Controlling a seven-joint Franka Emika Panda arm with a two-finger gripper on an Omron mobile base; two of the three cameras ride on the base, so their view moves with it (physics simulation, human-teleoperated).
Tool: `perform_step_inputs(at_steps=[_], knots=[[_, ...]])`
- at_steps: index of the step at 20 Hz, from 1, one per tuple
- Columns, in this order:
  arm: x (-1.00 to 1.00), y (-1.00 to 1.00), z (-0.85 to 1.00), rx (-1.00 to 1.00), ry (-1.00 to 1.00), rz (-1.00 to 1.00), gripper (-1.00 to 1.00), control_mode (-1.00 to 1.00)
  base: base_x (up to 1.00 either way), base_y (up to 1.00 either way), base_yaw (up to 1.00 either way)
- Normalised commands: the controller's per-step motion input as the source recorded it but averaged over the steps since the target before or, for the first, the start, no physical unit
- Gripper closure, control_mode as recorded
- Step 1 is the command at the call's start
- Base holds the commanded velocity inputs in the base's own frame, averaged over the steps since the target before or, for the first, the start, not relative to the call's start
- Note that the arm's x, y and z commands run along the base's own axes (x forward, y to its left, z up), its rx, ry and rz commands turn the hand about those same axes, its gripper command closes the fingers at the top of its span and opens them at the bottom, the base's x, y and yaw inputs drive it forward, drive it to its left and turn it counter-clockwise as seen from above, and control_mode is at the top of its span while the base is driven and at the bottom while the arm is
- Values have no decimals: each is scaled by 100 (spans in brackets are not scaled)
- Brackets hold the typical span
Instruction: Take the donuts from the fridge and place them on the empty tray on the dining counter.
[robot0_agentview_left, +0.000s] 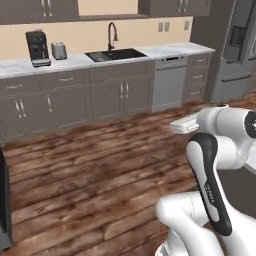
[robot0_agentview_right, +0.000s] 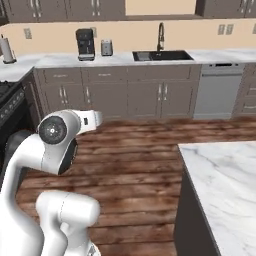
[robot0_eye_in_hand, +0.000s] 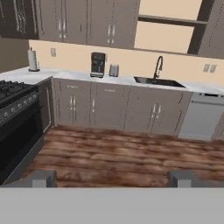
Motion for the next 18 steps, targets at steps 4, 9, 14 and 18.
perform_step_inputs(at_steps=[4,9,14,18], knots=[[0,0,0,0,0,0,-100,100,100,26,-12],[0,0,0,0,0,0,-100,100,100,27,-29],[0,0,0,0,0,0,-100,100,100,34,-64],[0,0,0,0,0,0,-100,100,100,46,-74]])
